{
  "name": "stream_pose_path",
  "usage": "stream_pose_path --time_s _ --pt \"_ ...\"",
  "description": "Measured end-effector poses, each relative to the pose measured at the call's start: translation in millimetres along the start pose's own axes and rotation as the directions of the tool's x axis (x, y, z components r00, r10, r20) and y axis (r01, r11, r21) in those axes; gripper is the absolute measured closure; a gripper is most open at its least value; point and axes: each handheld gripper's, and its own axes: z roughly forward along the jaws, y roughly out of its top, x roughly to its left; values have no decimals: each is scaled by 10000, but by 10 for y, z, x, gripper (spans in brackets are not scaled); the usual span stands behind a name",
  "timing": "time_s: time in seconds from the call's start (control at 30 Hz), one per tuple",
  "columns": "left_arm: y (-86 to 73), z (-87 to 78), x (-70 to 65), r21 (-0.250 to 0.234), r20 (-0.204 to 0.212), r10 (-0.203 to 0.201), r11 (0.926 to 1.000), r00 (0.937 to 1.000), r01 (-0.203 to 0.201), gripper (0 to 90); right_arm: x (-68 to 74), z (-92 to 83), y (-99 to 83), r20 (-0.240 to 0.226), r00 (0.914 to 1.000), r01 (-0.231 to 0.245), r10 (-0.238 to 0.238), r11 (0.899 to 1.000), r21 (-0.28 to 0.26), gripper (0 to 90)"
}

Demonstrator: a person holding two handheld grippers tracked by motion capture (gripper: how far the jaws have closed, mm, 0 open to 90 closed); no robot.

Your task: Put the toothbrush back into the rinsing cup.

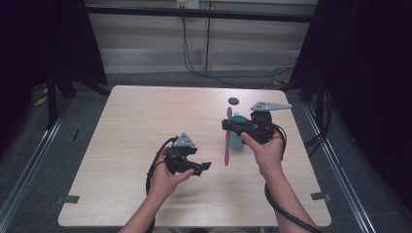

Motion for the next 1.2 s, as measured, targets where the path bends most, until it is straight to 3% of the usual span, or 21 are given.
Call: stream_pose_path --time_s 0.33,0.57,0.97,1.2 --pt "-185 32 78 443 -249 75 9990 9997 -64 221 -56 -26 27 72 10000 -64 65 9999 -102 840" --pt "-317 61 93 631 -398 280 9977 9988 -255 212 -78 -78 142 170 9999 9 -4 9996 -295 840" --pt "-389 101 91 946 -537 597 9940 9968 -544 211 -122 -103 307 316 9994 121 -103 9982 -580 840" --pt "-448 129 95 1101 -534 567 9926 9970 -505 211 -111 -98 394 381 9989 290 -264 9973 -678 840"
